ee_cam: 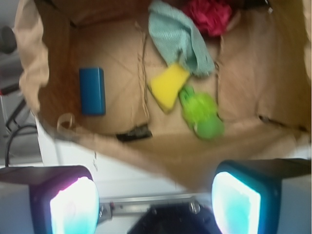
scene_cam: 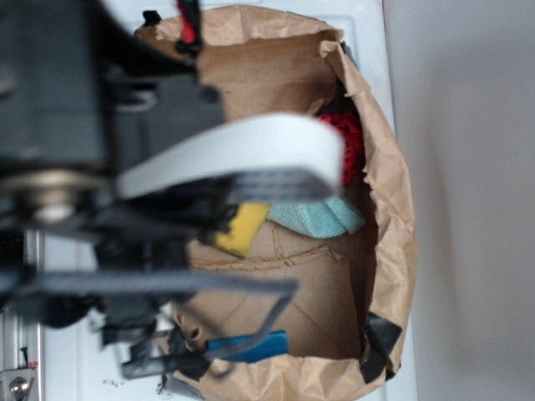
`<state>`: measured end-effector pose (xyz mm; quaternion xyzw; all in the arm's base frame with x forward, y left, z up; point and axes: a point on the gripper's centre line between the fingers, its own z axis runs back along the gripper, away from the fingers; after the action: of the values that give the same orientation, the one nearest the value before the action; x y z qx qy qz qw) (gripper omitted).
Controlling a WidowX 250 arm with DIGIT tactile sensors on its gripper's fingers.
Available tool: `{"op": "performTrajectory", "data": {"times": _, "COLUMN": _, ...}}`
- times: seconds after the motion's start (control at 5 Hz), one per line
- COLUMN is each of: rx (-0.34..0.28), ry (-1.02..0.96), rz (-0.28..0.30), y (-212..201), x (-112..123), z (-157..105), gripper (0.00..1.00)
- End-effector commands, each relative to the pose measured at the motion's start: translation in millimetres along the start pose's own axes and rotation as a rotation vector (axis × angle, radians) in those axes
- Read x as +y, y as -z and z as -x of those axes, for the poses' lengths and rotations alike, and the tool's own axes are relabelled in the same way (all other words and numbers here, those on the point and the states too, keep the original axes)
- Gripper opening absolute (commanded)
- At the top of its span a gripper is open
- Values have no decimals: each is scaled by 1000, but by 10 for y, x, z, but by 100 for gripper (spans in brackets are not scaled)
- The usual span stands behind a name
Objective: Grab the blue cloth.
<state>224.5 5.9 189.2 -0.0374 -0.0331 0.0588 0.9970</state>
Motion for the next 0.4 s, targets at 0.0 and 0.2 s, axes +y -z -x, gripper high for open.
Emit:
{"op": "performTrajectory", "data": {"times": 0.0, "rx": -114, "ry": 2, "rz": 1, "y": -4, "x": 177, "z": -409, "gripper": 100}}
{"op": "performTrajectory", "data": {"times": 0.2, "rx": -120, "ry": 17, "rz": 8, "y": 77, "x": 228, "z": -431, "gripper": 100}}
